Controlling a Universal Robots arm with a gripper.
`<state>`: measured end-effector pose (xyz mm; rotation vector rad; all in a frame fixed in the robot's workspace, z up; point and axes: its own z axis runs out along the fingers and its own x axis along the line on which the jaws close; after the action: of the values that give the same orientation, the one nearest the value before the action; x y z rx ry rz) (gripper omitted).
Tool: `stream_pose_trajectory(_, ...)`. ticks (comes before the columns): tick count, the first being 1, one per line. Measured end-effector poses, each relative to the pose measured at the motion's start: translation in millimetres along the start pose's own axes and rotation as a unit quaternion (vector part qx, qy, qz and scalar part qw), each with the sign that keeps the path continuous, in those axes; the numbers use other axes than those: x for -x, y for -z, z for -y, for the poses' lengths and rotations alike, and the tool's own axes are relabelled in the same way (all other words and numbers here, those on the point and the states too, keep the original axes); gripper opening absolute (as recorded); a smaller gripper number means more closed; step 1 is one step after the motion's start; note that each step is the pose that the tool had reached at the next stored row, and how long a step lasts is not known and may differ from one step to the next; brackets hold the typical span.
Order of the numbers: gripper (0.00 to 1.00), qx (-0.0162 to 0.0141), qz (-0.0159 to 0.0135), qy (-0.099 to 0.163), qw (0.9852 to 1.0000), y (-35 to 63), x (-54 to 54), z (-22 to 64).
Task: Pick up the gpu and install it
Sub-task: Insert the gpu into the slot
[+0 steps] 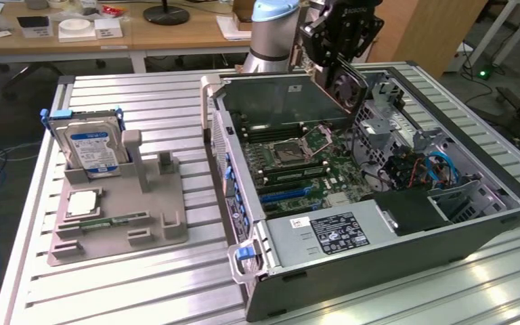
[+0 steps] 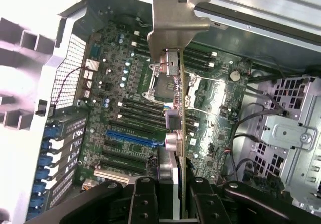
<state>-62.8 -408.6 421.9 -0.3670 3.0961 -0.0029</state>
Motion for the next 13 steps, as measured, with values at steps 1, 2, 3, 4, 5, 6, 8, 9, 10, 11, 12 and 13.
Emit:
stream_pose_trajectory(1,0.28,0.0001,0.0000,0.005,1.0000,0.0,-0.2,0.1)
stream_pose_trajectory(2,0.28,0.0002,0.0000,0.009,1.0000,0.0,-0.4,0.1)
stream_pose_trajectory(3,0.28,0.0003,0.0001,0.013,0.9999,0.0,-0.4,0.1)
stream_pose_trajectory(4,0.28,0.0004,0.0001,0.018,0.9998,0.0,-0.5,0.1)
stream_pose_trajectory(5,0.28,0.0005,0.0001,0.022,0.9998,0.0,-0.5,0.2)
stream_pose_trajectory(6,0.28,0.0006,0.0001,0.026,0.9997,0.0,-0.6,0.2)
stream_pose_trajectory(8,0.28,0.0008,0.0001,0.034,0.9994,0.0,-0.6,0.3)
stream_pose_trajectory(9,0.28,0.0009,0.0001,0.038,0.9993,0.0,-0.7,0.3)
stream_pose_trajectory(10,0.28,0.0010,0.0002,0.043,0.9991,0.0,-0.7,0.3)
stream_pose_trajectory(11,0.28,0.0011,0.0002,0.047,0.9989,0.0,-0.8,0.4)
stream_pose_trajectory(12,0.28,0.0012,0.0002,0.051,0.9987,0.0,-0.8,0.5)
stream_pose_trajectory(13,0.28,0.0013,0.0002,0.056,0.9985,0.0,-0.8,0.5)
